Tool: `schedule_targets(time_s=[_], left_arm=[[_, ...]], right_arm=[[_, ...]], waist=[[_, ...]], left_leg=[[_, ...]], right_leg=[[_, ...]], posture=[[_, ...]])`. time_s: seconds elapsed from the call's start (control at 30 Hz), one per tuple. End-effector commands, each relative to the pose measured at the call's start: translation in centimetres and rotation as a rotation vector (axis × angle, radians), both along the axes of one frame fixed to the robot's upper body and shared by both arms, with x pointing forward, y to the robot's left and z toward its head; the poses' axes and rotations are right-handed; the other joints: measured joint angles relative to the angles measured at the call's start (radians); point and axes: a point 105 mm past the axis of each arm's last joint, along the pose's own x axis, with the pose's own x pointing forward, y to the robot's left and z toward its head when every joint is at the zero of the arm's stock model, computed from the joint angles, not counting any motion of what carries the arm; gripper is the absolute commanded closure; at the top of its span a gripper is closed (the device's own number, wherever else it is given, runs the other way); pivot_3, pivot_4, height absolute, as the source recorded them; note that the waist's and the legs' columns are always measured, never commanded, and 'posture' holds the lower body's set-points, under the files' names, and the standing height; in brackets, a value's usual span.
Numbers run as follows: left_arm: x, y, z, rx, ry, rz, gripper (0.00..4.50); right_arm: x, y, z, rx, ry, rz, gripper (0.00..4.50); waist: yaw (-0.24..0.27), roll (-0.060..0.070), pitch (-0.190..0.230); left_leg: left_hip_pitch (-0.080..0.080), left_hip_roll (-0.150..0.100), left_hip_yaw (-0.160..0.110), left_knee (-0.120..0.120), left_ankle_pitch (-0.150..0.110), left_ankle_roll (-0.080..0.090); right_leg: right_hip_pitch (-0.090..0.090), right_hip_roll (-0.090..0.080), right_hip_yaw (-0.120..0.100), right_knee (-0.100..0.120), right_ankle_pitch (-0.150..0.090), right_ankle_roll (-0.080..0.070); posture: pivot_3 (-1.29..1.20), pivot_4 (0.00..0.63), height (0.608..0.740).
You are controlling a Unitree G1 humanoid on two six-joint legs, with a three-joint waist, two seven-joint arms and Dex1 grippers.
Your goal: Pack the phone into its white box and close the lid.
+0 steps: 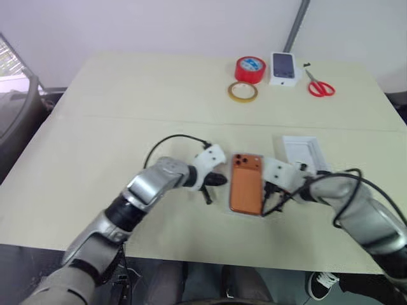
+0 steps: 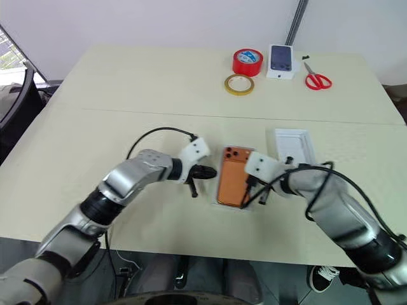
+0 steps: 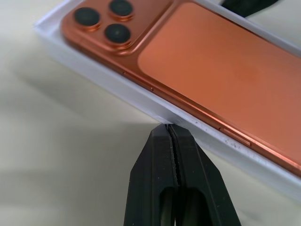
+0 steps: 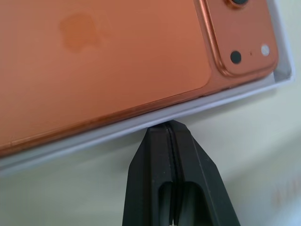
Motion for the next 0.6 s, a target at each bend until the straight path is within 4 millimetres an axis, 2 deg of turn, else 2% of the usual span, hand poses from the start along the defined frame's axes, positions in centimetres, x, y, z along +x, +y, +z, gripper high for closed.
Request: schedule_targets(time_s=[0.03,0.2,0.37,0.53,0.6], left_arm=[[-2.9,-3.8,0.5,-0.042,0.032,-0.192,4.45],[-3.1,-4.5,0.3,-0.039,0.035,-0.218,4.45],[-1.9,-3.9,0.4,-0.042,0.032,-0.168,4.45],[-0.3,-0.7,1.9,-0.101,0.017,-0.075,4.45],[0.0,1.0,2.7,-0.135,-0.009,-0.051,4.5]], right_arm=[[-1.3,0.6,1.3,0.036,-0.022,0.04,4.5],[-2.3,-1.3,0.9,0.013,-0.003,-0.027,4.5],[-2.2,-2.0,1.1,0.009,-0.019,-0.061,4.5],[-2.4,-2.9,3.8,0.108,-0.044,-0.091,4.5],[-2.1,-3.4,5.0,0.163,-0.045,-0.127,3.92]], waist=[[-0.005,0.0,0.0],[-0.011,0.001,0.0],[-0.013,0.001,0.0],[-0.021,0.001,0.0],[-0.035,0.001,0.0]], left_leg=[[0.0,0.0,0.0,0.001,0.0,0.0],[0.001,0.001,0.0,0.001,0.0,0.001],[0.001,0.001,0.0,0.001,0.0,0.001],[0.001,0.001,0.0,0.001,0.0,0.001],[0.001,0.002,0.0,0.001,0.0,0.001]], right_leg=[[0.0,0.0,0.0,0.0,0.0,0.0],[0.0,0.002,0.0,0.001,0.0,0.0],[0.0,0.002,0.0,0.001,0.0,0.0],[0.0,0.002,0.0,0.001,0.0,0.0],[-0.001,0.002,0.0,0.002,0.0,0.0]], posture=[[0.0,0.15,0.74],[0.0,0.15,0.74],[0.0,0.15,0.74],[0.0,0.15,0.74],[0.0,0.15,0.74]])
